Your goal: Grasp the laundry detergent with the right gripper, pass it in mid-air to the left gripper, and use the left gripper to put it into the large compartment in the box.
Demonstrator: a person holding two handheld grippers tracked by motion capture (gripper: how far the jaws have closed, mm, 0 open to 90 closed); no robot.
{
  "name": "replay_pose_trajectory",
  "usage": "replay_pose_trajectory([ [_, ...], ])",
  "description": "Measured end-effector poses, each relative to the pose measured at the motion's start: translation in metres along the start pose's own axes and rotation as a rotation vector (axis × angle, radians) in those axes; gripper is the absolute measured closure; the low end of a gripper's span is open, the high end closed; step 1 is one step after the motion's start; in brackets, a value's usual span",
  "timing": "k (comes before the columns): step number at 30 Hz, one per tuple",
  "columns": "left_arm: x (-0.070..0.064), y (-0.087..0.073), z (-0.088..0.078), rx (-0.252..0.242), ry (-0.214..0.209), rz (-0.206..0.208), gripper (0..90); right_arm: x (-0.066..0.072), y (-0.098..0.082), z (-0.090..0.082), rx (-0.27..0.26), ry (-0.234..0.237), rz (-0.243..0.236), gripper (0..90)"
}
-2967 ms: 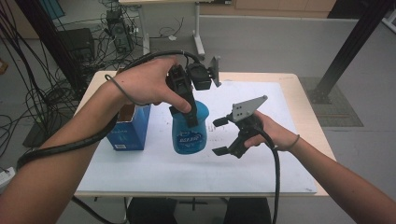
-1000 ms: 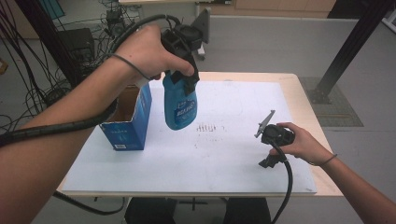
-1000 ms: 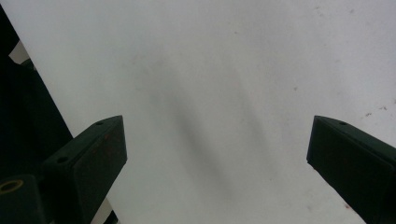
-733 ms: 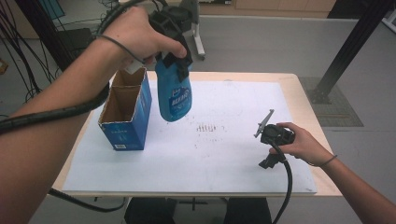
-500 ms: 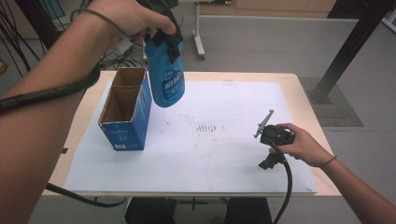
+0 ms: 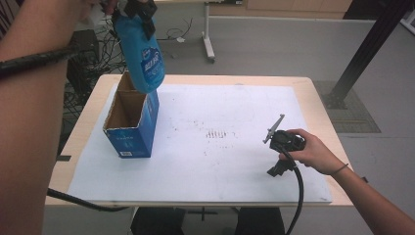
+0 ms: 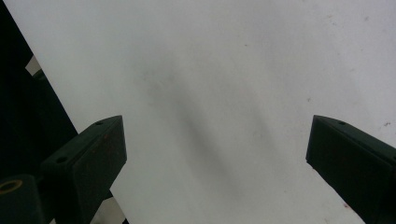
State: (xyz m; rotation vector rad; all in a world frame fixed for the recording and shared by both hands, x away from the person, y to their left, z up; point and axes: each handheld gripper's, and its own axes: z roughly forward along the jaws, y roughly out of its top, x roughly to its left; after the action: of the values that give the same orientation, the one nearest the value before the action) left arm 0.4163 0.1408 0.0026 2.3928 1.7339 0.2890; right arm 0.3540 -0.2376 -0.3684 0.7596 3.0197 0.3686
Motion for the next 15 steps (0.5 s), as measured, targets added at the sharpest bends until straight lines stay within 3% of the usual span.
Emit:
replay_pose_trajectory([
  [6, 0.026, -0.005, -0.001, 0.016, 0.042, -0.106, 37.4, 0.001, 0.002, 0.001, -0.003, 0.005, -0.003, 5.9],
  [15, 0.051, -0.01, 0.005, 0.033, 0.072, -0.191, 37.5, 0.001, 0.003, 0.001, -0.01, 0.006, -0.004, 5.8],
])
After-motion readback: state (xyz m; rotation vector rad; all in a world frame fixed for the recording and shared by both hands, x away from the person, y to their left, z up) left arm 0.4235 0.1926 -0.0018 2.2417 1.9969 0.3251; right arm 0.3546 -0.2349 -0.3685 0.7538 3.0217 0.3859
